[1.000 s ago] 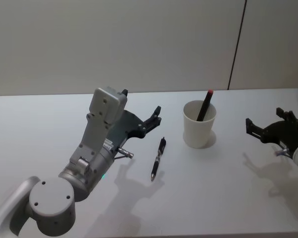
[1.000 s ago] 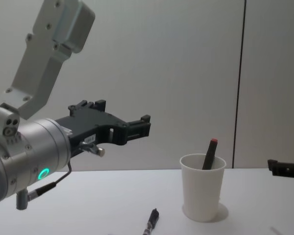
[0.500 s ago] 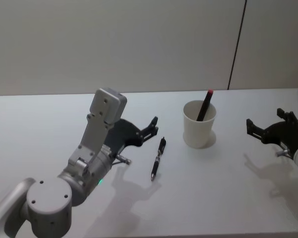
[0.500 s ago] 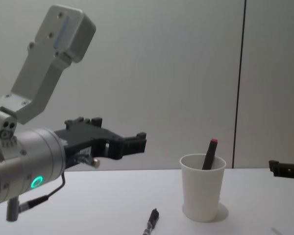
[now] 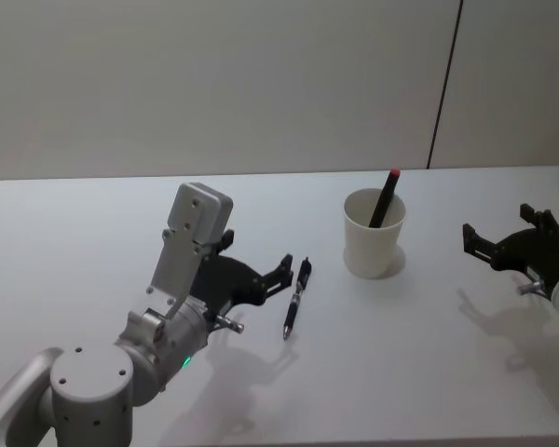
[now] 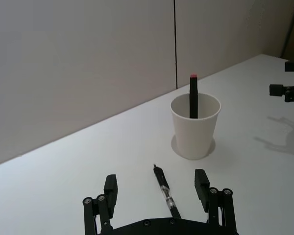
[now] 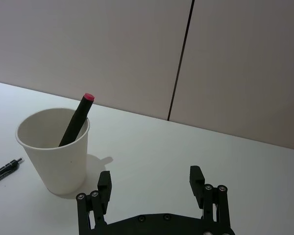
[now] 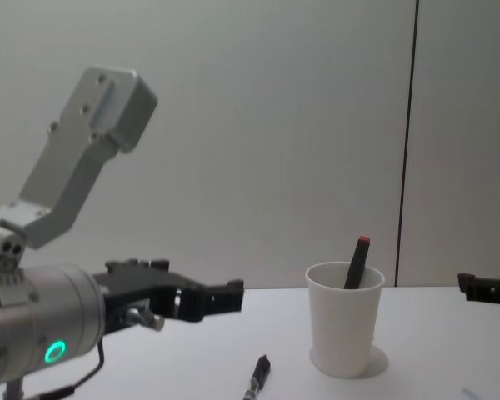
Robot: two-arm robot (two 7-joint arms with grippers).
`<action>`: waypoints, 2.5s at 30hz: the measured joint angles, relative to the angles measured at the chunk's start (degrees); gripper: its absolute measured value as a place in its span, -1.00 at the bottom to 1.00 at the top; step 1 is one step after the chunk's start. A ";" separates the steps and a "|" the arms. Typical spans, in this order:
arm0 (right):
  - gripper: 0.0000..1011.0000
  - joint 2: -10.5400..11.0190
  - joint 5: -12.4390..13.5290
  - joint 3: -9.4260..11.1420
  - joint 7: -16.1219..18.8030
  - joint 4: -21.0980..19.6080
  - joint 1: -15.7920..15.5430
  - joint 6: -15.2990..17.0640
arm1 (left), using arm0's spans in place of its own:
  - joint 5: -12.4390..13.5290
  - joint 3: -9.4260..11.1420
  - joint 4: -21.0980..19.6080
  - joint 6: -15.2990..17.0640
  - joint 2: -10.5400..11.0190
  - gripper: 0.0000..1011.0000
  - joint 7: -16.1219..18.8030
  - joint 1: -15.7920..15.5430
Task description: Place the pen into the pen holder.
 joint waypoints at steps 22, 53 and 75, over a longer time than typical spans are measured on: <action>0.98 0.00 0.00 0.00 0.00 -0.04 -0.05 -0.01 | -3.66 -0.01 9.92 5.07 -3.90 0.98 -1.89 -3.13; 0.98 0.01 -0.01 0.00 0.00 -0.04 -0.05 -0.01 | 2.51 1.49 23.26 10.12 -10.27 0.98 -3.32 -10.75; 0.98 0.00 -0.01 0.00 0.00 -0.04 -0.05 -0.01 | 5.15 2.20 27.49 11.54 -12.74 0.98 -5.18 -13.61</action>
